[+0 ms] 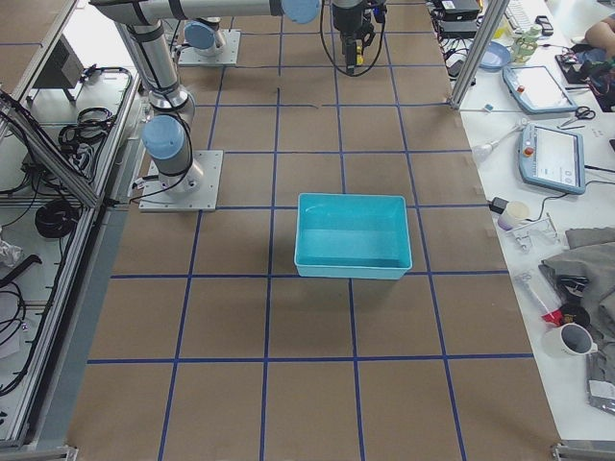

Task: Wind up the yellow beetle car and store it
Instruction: 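Close the left gripper on the yellow beetle car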

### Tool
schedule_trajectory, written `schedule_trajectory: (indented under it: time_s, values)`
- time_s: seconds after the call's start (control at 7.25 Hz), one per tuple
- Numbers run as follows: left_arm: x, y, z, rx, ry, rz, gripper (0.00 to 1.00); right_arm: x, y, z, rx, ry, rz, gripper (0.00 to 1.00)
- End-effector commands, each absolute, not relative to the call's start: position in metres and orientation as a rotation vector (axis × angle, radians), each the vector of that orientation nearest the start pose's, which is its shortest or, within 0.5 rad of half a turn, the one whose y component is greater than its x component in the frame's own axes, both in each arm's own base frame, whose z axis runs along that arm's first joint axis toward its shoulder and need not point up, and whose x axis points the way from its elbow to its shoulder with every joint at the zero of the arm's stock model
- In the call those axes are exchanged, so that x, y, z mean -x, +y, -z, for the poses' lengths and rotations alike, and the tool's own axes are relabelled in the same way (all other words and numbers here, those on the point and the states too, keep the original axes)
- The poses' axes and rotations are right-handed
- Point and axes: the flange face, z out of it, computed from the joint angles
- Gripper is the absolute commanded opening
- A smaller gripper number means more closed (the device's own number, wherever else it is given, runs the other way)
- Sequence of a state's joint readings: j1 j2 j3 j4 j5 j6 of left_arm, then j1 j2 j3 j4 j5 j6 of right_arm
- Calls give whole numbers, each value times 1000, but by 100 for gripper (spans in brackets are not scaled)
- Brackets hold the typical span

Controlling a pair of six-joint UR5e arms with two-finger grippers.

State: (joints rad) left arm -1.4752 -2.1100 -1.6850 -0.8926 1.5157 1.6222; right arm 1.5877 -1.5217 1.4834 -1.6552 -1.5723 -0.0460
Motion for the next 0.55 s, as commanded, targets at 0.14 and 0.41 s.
schedule_trajectory:
  time_s: [0.14, 0.41]
  values:
    - [74, -641, -190, -2192, 2283, 91, 29, -142, -522, -515, 99, 3137, 193, 100]
    - [72, -636, -183, -2200, 2282, 85, 27, -142, -522, -515, 99, 3137, 193, 100]
